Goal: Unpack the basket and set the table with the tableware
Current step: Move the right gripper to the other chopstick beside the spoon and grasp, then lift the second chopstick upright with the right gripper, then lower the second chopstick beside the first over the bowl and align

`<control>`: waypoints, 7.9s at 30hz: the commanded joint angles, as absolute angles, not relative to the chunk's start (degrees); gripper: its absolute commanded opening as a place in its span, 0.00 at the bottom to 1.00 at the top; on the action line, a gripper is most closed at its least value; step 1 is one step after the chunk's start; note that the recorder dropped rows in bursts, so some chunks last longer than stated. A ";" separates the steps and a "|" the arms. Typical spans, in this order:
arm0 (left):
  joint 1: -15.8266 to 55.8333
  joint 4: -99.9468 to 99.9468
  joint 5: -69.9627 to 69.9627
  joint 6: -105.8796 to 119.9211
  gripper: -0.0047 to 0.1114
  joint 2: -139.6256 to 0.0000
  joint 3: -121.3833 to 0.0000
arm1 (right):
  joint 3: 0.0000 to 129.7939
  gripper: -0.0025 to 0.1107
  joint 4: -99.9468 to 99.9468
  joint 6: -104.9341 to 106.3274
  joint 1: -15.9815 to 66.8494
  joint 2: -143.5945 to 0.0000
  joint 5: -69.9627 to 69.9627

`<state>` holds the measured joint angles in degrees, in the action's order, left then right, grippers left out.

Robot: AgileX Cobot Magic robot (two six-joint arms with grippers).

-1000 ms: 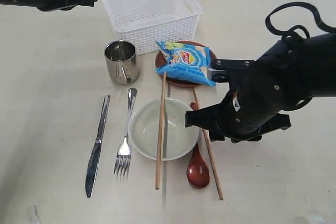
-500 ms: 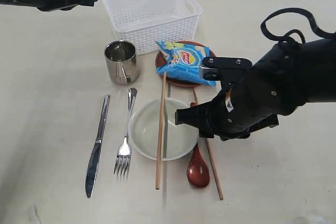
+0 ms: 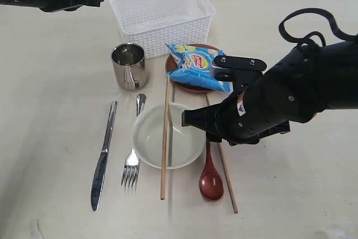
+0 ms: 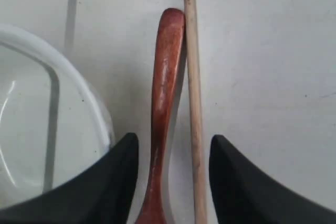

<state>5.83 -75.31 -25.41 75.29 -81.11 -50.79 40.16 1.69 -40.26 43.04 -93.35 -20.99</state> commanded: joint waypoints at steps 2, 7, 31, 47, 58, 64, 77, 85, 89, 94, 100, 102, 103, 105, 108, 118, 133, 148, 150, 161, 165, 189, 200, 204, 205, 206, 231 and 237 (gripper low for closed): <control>5.73 -75.18 -25.29 74.97 0.04 -80.71 -50.28 | 39.91 0.40 0.87 -39.49 43.08 -93.38 -19.80; 5.73 -75.18 -25.29 74.97 0.04 -80.71 -50.28 | 39.91 0.40 0.00 -39.46 43.08 -93.38 -19.56; 5.73 -75.18 -25.29 74.97 0.04 -80.71 -50.28 | 39.91 0.40 5.78 -37.91 42.94 -93.38 -29.18; 5.73 -75.18 -25.29 74.97 0.04 -80.71 -50.28 | 36.76 0.40 2.49 -34.62 42.94 -93.38 -25.23; 5.73 -75.18 -25.29 74.97 0.04 -80.71 -50.28 | 35.00 0.40 1.42 -34.62 42.94 -93.38 -19.94; 5.73 -75.18 -25.29 74.97 0.04 -80.71 -50.28 | 35.23 0.40 0.81 -34.53 42.94 -93.38 -17.73; 5.73 -75.18 -25.29 75.09 0.04 -80.71 -50.28 | 35.23 0.28 0.81 -34.65 42.94 -97.26 -18.10; 5.73 -75.18 -25.29 75.09 0.04 -80.71 -50.28 | 35.23 0.19 0.00 -40.40 42.94 -97.89 -18.29; 5.73 -75.18 -25.29 75.09 0.04 -80.71 -50.28 | 35.23 0.04 0.35 -43.82 42.79 -97.89 -18.29; 5.73 -75.18 -25.29 75.09 0.04 -80.71 -50.28 | 35.23 0.02 0.47 -47.30 42.79 -97.89 -18.69; 5.73 -75.18 -25.29 75.09 0.04 -80.71 -50.28 | 35.23 0.02 1.92 -47.58 42.79 -88.28 -28.52; 5.73 -75.18 -25.29 75.09 0.04 -80.71 -50.28 | 35.53 0.02 1.92 -47.58 42.79 -83.19 -32.18; 5.73 -75.18 -25.29 75.09 0.04 -80.71 -50.28 | 36.69 0.02 1.92 -47.12 42.79 -80.73 -34.84; 5.73 -75.18 -25.29 75.09 0.04 -80.71 -50.28 | 39.97 0.02 1.10 -46.76 43.76 -77.80 -39.39; 5.73 -75.18 -25.29 75.09 0.04 -80.71 -50.28 | 43.55 0.02 0.00 -46.76 46.65 -77.24 -38.97; 5.73 -75.18 -25.29 75.09 0.04 -80.71 -50.28 | 53.47 0.02 -0.83 -50.19 52.25 -88.96 -37.70; 5.73 -75.18 -25.29 75.09 0.04 -80.71 -50.28 | 57.21 0.02 -2.90 -50.31 52.25 -96.00 -33.73; 5.73 -75.18 -25.29 76.01 0.04 -80.71 -50.28 | 57.21 0.02 -2.14 -50.31 52.25 -98.44 -33.75; 5.73 -75.18 -25.29 76.01 0.04 -80.71 -50.28 | 57.21 0.05 -2.14 -50.41 52.25 -98.70 -33.21; 5.73 -75.18 -25.29 76.01 0.04 -80.71 -50.28 | 57.21 0.33 -1.10 -51.89 52.12 -97.78 -30.92; 5.73 -75.18 -25.29 76.01 0.04 -80.71 -50.28 | 57.21 0.33 -1.10 -51.19 52.12 -96.41 -28.94; 5.73 -75.18 -25.17 76.02 0.04 -80.71 -50.28 | 57.21 0.43 -0.46 -50.63 52.12 -100.90 -28.34; 5.73 -75.18 -25.17 76.02 0.04 -80.71 -50.28 | 57.21 0.31 -0.46 -53.73 52.12 -101.02 -28.57; 5.73 -75.18 -25.17 76.02 0.04 -80.71 -50.28 | 57.21 0.21 0.00 -54.90 52.12 -101.02 -28.57; 5.73 -75.18 -25.17 76.02 0.04 -80.71 -50.28 | 57.21 0.21 0.00 -55.04 52.12 -101.02 -28.57; 5.73 -75.18 -25.17 76.02 0.04 -80.71 -50.28 | 57.21 0.21 0.00 -55.04 52.12 -101.02 -28.57; 5.73 -75.18 -25.17 76.02 0.04 -80.71 -50.28 | 57.21 0.41 14.15 -47.27 52.12 -78.60 -29.69; 5.73 -75.18 -25.17 76.02 0.04 -80.71 -50.28 | 57.21 0.08 14.02 -46.70 52.12 -69.95 -32.61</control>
